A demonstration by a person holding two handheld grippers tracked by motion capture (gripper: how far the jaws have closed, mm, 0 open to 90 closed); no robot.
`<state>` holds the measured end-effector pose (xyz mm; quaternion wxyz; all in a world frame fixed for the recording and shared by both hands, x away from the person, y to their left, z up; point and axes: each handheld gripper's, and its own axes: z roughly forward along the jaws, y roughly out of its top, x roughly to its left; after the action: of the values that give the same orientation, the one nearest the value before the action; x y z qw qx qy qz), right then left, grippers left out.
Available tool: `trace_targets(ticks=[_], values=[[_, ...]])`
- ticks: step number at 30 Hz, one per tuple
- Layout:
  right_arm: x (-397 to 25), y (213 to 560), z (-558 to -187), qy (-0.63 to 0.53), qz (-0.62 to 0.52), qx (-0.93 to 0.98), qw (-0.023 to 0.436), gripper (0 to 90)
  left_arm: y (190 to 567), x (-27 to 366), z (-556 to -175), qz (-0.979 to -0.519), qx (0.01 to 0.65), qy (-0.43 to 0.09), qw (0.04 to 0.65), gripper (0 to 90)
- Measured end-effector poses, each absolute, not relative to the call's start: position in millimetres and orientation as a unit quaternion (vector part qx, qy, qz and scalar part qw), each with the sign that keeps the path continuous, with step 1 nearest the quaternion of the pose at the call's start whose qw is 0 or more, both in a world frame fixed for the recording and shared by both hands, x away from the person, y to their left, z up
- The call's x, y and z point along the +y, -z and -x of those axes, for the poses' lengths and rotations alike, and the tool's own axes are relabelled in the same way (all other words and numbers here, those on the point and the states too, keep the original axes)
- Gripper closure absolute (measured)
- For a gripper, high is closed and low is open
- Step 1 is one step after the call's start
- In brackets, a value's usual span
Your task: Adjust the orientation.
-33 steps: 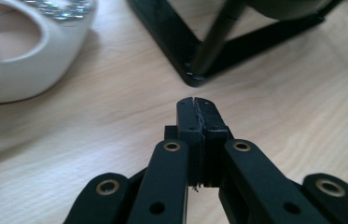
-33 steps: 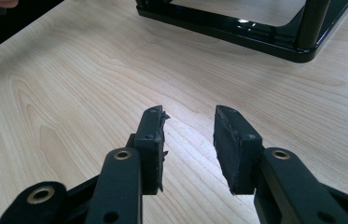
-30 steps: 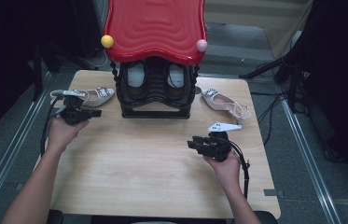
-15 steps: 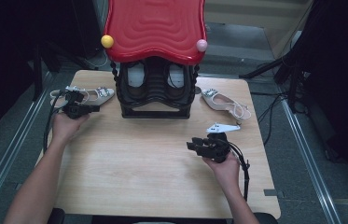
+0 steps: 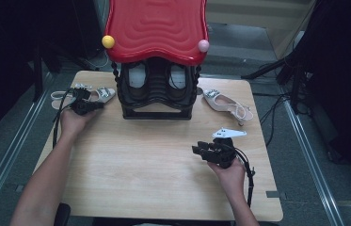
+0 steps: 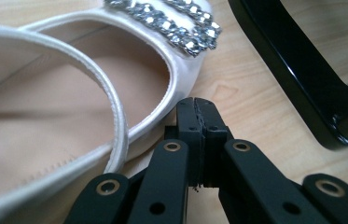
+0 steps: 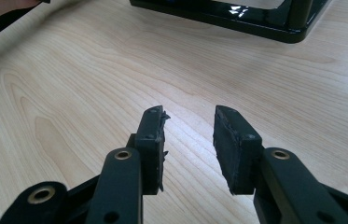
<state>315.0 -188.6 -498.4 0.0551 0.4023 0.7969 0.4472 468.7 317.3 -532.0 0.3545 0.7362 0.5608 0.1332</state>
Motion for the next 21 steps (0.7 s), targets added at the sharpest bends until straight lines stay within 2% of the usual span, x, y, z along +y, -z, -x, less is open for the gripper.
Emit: trace_targets(ticks=[7,21], values=[[-189,500,-314,-0.446,-0.404,0.797,0.056,64.9,530,316,-464,-0.728,0.565,-0.110,0.371,90.0],[-181,501,-326,-0.442,-0.394,0.805,0.049,65.2,518,334,-414,-0.730,0.556,-0.115,0.382,90.0]])
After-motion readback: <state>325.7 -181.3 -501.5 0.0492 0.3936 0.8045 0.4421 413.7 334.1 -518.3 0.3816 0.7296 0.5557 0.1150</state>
